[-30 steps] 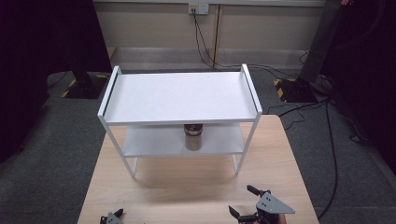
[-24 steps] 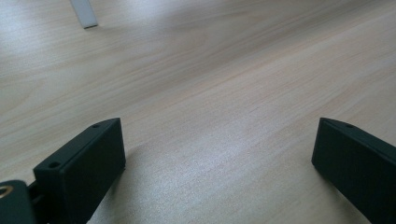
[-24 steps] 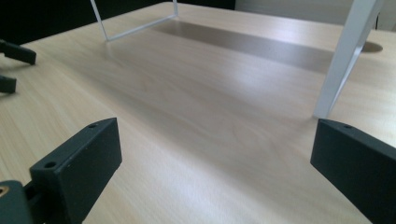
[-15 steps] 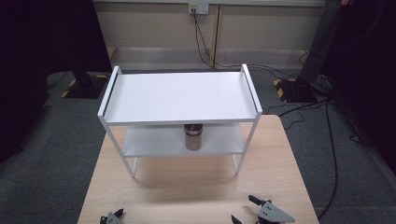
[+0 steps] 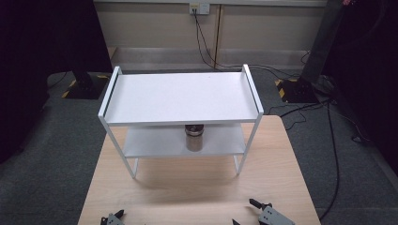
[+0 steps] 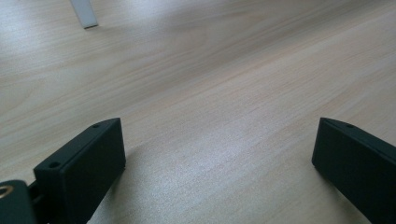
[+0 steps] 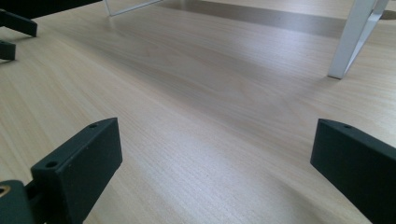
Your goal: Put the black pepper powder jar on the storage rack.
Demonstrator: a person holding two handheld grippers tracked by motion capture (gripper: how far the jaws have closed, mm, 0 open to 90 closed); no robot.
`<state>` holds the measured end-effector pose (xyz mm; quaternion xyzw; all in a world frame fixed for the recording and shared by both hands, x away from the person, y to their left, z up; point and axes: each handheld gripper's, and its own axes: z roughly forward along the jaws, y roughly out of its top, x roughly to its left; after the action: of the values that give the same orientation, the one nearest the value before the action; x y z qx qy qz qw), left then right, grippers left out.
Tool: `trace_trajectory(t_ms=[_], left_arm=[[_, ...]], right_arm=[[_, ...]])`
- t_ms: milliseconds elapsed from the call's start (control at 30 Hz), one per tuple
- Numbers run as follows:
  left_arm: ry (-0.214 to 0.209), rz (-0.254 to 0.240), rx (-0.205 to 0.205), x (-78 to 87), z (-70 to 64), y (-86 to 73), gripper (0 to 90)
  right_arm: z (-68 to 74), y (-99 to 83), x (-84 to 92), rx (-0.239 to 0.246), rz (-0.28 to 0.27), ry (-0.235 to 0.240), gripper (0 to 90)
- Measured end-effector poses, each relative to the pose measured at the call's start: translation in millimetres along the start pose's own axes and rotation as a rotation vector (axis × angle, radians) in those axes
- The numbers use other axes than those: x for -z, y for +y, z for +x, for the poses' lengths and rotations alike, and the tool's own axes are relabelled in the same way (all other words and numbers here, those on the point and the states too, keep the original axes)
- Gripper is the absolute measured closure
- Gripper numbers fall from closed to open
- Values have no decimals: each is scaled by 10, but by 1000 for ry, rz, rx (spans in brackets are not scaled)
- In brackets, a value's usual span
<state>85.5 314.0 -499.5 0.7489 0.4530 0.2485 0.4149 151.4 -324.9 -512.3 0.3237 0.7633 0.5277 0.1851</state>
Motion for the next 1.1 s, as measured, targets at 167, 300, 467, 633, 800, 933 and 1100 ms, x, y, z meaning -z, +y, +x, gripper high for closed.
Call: trace_trajectory(t_ms=[167,300,467,633,800,933,1100], left_arm=[[0,0,0,0,0,-1,19],[0,0,0,0,0,0,19],[0,0,0,0,0,-1,19],[2,0,-1,0,-3,-1,19],[2,0,0,0,-4,-1,18],[4,0,1,0,-8,-1,17],[4,0,1,0,-8,-2,17]], right_arm=[[25,-24,-1,7,6,-2,19],[30,-29,7,-1,5,1,19],[2,-85,27,-13,-25,14,16],[74,-70,21,37,-16,-7,14],[108,-30,5,63,6,-15,14],[116,-50,12,52,-5,-24,14],[118,-70,19,42,-16,-29,14]])
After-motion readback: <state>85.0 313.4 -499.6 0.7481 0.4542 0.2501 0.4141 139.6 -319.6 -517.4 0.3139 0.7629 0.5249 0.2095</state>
